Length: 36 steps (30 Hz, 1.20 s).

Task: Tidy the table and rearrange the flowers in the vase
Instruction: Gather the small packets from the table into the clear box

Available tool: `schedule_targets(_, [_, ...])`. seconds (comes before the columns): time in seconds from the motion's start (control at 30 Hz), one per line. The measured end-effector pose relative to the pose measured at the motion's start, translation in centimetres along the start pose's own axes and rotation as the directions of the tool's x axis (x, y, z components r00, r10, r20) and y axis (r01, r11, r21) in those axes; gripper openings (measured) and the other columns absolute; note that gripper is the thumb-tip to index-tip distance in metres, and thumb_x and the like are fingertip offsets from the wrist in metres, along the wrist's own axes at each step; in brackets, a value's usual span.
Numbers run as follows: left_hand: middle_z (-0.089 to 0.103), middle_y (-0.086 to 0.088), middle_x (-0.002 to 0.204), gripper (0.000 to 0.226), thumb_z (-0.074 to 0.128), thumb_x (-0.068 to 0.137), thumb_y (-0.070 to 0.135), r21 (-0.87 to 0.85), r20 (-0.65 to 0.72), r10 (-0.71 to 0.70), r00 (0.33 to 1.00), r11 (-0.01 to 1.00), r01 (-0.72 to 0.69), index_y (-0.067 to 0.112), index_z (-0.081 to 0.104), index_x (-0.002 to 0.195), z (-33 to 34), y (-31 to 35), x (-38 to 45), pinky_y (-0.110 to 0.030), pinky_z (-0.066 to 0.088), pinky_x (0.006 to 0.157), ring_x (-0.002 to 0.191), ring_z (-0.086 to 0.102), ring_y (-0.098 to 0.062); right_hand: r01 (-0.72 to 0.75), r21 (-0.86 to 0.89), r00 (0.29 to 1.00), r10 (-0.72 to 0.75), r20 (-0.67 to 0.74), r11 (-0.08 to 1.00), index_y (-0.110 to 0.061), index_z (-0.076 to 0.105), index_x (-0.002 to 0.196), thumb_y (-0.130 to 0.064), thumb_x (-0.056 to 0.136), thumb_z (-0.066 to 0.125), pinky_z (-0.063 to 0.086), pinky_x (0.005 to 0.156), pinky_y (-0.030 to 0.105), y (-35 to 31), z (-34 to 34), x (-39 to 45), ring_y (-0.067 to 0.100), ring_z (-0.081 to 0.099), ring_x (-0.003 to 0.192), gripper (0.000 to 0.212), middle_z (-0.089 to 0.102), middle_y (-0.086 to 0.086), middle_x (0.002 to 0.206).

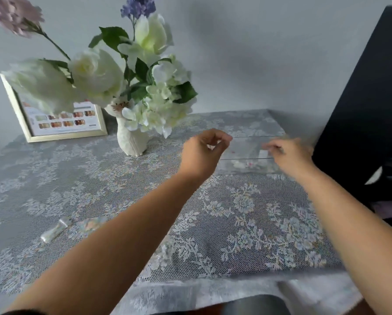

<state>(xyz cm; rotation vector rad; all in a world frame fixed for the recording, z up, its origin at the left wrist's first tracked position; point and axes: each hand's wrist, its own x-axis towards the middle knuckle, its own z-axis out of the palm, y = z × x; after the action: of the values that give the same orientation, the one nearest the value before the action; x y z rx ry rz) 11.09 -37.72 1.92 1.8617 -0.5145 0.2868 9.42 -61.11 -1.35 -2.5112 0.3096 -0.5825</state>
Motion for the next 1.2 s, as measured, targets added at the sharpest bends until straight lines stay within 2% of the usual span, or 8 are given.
schedule_targets(0.17, [0.073,0.012,0.088,0.007,0.070,0.085,0.020,0.048,0.027,-0.069,0.997,0.997,0.068,0.026,0.073,0.087,1.8,-1.2,2.7,-0.022,0.055,0.070,0.077,0.067,-0.004,0.040,-0.142,0.999,-0.040,0.004,0.989,-0.039,0.070,0.106,-0.024,0.093,0.051,0.028,0.093,0.041,0.2,0.5,-0.3,0.031,0.045,0.122,0.027,0.064,-0.010,0.124])
schedule_targets(0.3, [0.071,0.014,0.086,0.008,0.067,0.088,0.025,0.173,0.048,-0.113,0.992,0.980,0.103,0.028,0.072,0.092,2.6,-2.7,3.3,-0.018,0.043,0.062,0.067,0.055,0.007,0.050,-0.109,0.998,-0.054,-0.036,0.993,-0.038,0.067,0.113,-0.028,0.094,0.050,0.023,0.092,0.039,0.8,0.7,-0.9,0.028,0.039,0.120,0.027,0.058,-0.009,0.127])
schedule_targets(0.47, [0.072,0.012,0.110,0.023,0.063,0.090,0.031,0.333,0.080,-0.171,0.982,0.933,0.135,0.032,0.070,0.112,2.6,-3.8,3.0,-0.020,0.051,0.065,0.072,0.059,-0.001,0.041,-0.094,0.988,-0.054,-0.145,0.995,-0.039,0.064,0.116,-0.031,0.091,0.051,0.021,0.087,0.035,0.7,0.4,-2.4,0.028,0.035,0.118,0.029,0.052,-0.009,0.126])
schedule_targets(0.6, [0.063,0.009,0.125,0.048,0.064,0.090,0.031,0.294,0.015,-0.194,0.981,0.938,0.181,0.029,0.052,0.137,1.1,-4.3,1.9,-0.027,0.047,0.085,0.097,0.059,-0.011,0.060,-0.044,0.980,-0.068,-0.190,0.997,-0.032,0.068,0.113,-0.026,0.089,0.056,0.026,0.091,0.038,-0.4,0.2,-3.8,0.031,0.037,0.117,0.027,0.053,-0.004,0.126])
schedule_targets(0.8, [0.059,0.008,0.118,0.038,0.066,0.089,0.035,0.170,0.004,-0.204,0.979,0.965,0.200,0.034,0.055,0.125,-4.0,-4.0,-2.5,-0.029,0.050,0.079,0.096,0.058,-0.013,0.113,0.052,0.980,-0.103,-0.173,0.992,-0.026,0.072,0.107,-0.017,0.085,0.062,0.018,0.084,0.027,-4.0,1.1,-6.7,0.034,0.038,0.115,0.026,0.055,0.001,0.124])
schedule_targets(1.0, [0.064,0.020,0.104,0.027,0.061,0.086,0.051,0.286,0.186,-0.212,0.959,0.946,0.154,0.043,0.062,0.111,-14.6,-3.6,-9.7,-0.027,0.051,0.077,0.095,0.060,-0.002,0.267,0.144,0.959,-0.278,0.057,0.953,-0.028,0.074,0.100,-0.017,0.083,0.066,0.021,0.082,0.028,-9.0,2.6,-11.2,0.033,0.046,0.109,0.021,0.061,-0.001,0.115])
schedule_targets(1.1, [0.059,0.025,0.107,0.042,0.054,0.079,0.066,0.489,0.142,-0.231,0.963,0.862,0.135,0.045,0.060,0.115,-18.3,-3.9,-13.7,-0.022,0.046,0.079,0.097,0.055,0.005,0.310,0.167,0.910,-0.343,0.234,0.936,-0.036,0.069,0.109,-0.031,0.087,0.061,0.026,0.089,0.032,-11.2,3.7,-13.7,0.024,0.043,0.112,0.024,0.058,-0.009,0.117])
schedule_targets(1.2, [0.059,0.022,0.107,0.042,0.058,0.076,0.062,0.548,0.022,-0.283,0.959,0.806,0.225,0.043,0.062,0.113,-20.5,-4.0,-16.6,-0.034,0.048,0.082,0.096,0.056,-0.004,0.355,0.212,0.829,-0.411,0.378,0.911,-0.038,0.061,0.121,-0.044,0.088,0.053,0.029,0.091,0.035,-13.4,4.6,-15.5,0.019,0.042,0.109,0.034,0.057,-0.012,0.113])
